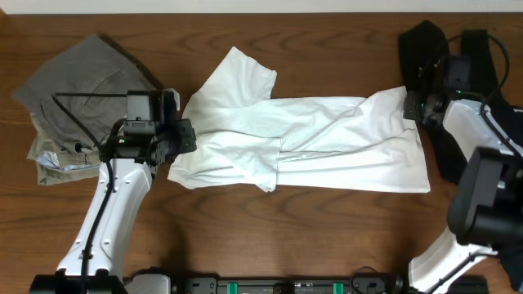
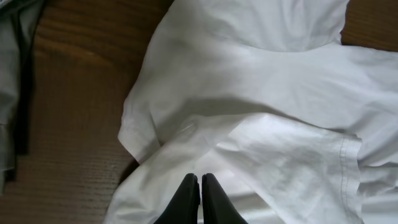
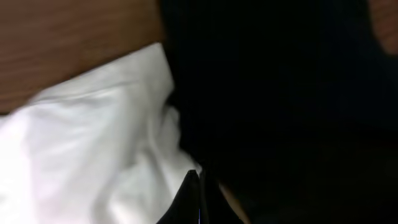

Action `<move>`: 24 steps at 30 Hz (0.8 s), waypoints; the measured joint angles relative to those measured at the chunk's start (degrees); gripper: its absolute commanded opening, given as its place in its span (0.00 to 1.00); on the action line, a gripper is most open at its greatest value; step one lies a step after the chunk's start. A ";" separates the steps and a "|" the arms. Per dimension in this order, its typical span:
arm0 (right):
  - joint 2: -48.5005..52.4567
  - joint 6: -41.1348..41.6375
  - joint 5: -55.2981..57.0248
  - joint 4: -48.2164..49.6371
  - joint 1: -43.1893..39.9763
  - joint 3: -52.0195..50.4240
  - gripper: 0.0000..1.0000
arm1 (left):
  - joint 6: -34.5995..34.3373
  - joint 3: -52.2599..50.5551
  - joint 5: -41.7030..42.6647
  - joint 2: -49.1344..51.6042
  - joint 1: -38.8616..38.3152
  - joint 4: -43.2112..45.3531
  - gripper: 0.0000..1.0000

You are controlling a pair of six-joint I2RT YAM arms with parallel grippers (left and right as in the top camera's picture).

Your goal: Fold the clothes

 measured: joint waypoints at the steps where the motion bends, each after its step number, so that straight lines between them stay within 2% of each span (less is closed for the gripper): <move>1: 1.20 0.00 0.00 0.79 -0.15 0.00 0.01 | 0.00 0.00 0.00 0.00 0.00 -0.04 0.07; 11: 7.63 1.88 4.76 10.16 -3.63 1.07 0.01 | 0.00 0.00 0.00 0.00 0.00 -0.46 0.07; 18: 8.28 6.16 8.50 11.02 -10.69 1.70 0.10 | 0.00 0.00 0.00 0.00 0.00 -0.61 0.08; 20: 8.50 6.67 8.31 10.40 -12.92 2.32 0.17 | -0.02 0.00 0.00 0.00 0.00 -0.61 0.08; 22: 8.55 6.86 7.10 9.70 -14.58 2.67 0.32 | 0.00 0.00 0.00 0.00 0.00 -0.39 0.08; 24: 8.52 5.66 3.58 9.03 -15.85 3.04 0.39 | 0.00 0.00 0.00 0.00 0.00 0.13 0.08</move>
